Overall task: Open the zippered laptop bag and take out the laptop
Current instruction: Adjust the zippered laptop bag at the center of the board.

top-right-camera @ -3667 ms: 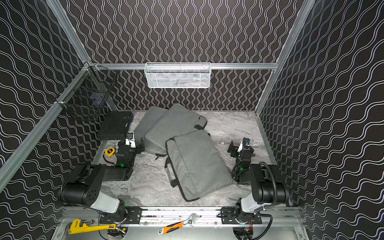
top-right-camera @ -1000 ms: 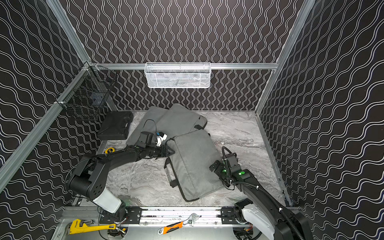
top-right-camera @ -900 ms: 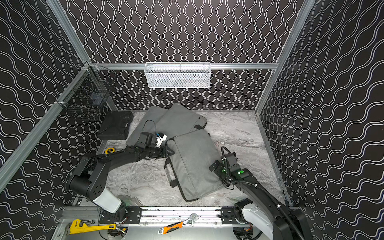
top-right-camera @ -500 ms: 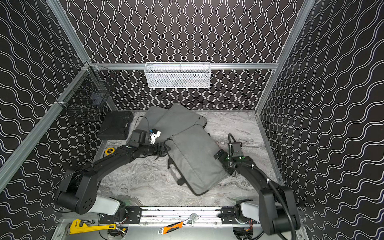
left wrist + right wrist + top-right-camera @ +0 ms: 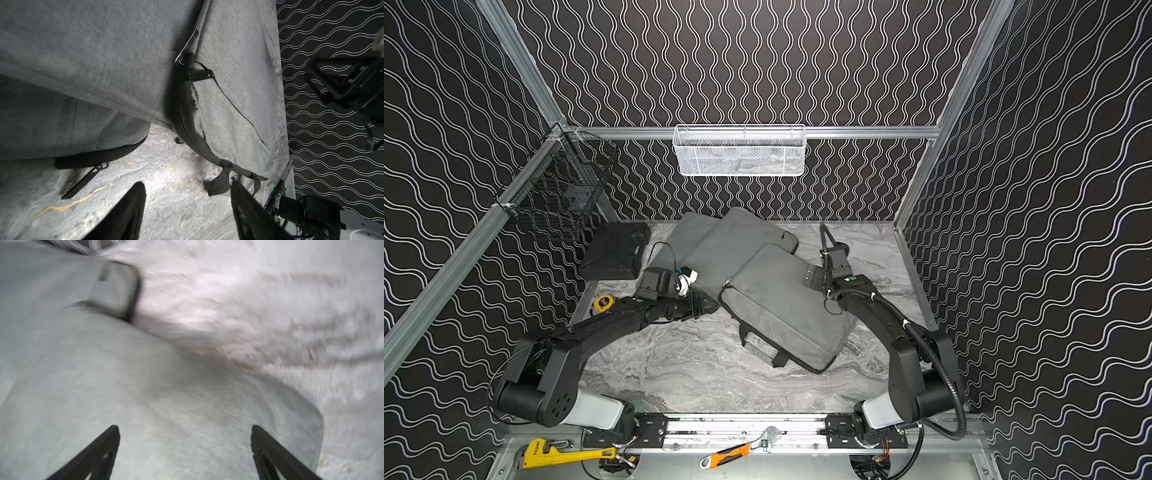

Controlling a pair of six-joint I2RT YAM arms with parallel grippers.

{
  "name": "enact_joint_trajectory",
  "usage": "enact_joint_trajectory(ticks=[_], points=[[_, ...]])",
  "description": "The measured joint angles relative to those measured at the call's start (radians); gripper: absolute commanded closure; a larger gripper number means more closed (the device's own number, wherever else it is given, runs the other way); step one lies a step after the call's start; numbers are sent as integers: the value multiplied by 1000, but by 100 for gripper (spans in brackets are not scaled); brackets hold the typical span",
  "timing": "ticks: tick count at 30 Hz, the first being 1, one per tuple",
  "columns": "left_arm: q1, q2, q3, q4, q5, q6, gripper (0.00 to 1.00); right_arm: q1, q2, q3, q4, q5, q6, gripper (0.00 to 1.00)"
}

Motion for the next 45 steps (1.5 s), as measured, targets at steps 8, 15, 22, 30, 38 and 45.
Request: enact_joint_trajectory(ticks=[8, 15, 22, 30, 38, 45], points=[[99, 27, -60, 143, 11, -121, 34, 472, 89, 117, -27, 51, -169, 22], [148, 78, -9, 237, 77, -233, 35, 592, 275, 228, -15, 74, -254, 15], [153, 60, -10, 214, 92, -216, 33, 611, 432, 331, 21, 105, -317, 11], [153, 90, -53, 215, 100, -213, 32, 670, 521, 356, 32, 185, -383, 47], [151, 42, 51, 51, 17, -108, 31, 666, 398, 134, 183, 225, -444, 100], [132, -4, 68, 9, 13, -99, 33, 667, 169, -137, 397, 225, -528, 100]])
